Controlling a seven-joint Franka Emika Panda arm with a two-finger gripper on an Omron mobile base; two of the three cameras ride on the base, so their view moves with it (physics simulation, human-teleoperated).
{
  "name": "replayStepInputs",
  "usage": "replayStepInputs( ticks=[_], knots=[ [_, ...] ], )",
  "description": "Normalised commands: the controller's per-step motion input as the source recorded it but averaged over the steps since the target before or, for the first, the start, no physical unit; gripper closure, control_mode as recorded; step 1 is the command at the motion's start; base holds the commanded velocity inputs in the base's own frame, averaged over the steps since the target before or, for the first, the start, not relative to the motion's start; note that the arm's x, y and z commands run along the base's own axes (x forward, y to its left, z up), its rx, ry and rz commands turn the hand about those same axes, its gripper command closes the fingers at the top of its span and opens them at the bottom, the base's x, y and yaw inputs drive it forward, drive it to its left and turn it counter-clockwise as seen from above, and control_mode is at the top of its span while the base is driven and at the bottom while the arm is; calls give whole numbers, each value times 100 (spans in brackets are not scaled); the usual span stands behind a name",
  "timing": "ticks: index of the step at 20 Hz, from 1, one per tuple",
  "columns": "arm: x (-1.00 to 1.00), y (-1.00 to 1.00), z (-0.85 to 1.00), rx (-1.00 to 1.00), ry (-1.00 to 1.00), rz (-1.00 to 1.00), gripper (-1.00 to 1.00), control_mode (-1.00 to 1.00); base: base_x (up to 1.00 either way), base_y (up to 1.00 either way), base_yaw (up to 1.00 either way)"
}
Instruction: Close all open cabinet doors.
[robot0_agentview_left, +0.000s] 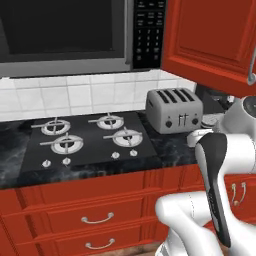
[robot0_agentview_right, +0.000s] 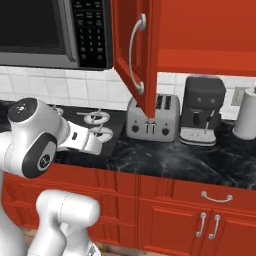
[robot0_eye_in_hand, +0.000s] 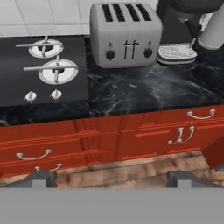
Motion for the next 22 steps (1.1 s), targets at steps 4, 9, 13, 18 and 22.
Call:
replayStepInputs(
  ticks=[4, 9, 13, 18, 22],
  knots=[
    [0, 0, 0, 0, 0, 0, -100, 100, -44, -41, 0],
    [0, 0, 0, 0, 0, 0, -100, 100, -11, -59, 0],
    [0, 0, 0, 0, 0, 0, -100, 100, -3, -66, 0],
    [0, 0, 0, 0, 0, 0, -100, 100, -1, -55, 0],
    [0, 0, 0, 0, 0, 0, -100, 100, 0, -45, 0]
  ],
)
